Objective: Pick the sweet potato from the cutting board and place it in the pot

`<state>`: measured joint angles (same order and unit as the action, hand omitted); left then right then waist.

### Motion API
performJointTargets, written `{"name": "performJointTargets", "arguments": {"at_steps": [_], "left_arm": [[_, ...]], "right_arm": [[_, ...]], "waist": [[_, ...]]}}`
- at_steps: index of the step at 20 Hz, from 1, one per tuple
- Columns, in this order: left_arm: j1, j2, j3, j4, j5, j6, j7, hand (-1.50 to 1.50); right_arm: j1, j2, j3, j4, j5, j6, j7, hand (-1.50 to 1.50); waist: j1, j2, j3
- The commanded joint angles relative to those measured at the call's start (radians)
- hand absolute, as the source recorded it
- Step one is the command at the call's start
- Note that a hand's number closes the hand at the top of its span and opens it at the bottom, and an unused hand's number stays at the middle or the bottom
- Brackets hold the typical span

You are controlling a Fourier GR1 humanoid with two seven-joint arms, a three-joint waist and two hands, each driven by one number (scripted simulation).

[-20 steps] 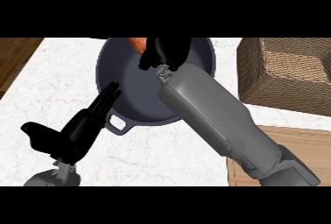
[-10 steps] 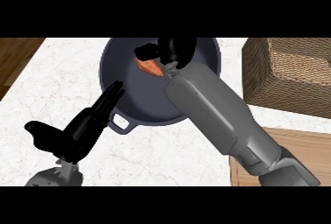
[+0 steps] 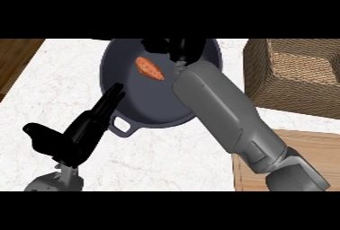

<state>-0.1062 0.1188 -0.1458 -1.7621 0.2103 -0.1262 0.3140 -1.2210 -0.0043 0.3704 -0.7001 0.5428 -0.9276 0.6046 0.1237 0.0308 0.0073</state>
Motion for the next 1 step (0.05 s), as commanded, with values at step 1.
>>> {"name": "performJointTargets", "arguments": {"at_steps": [1], "left_arm": [[0.039, -0.032, -0.029, 0.103, 0.008, 0.007, 0.042, 0.00]], "right_arm": [[-0.039, 0.004, 0.019, 0.044, -0.033, -0.103, 0.027, -1.50]], "waist": [[-0.043, -0.009, -0.009]]}}
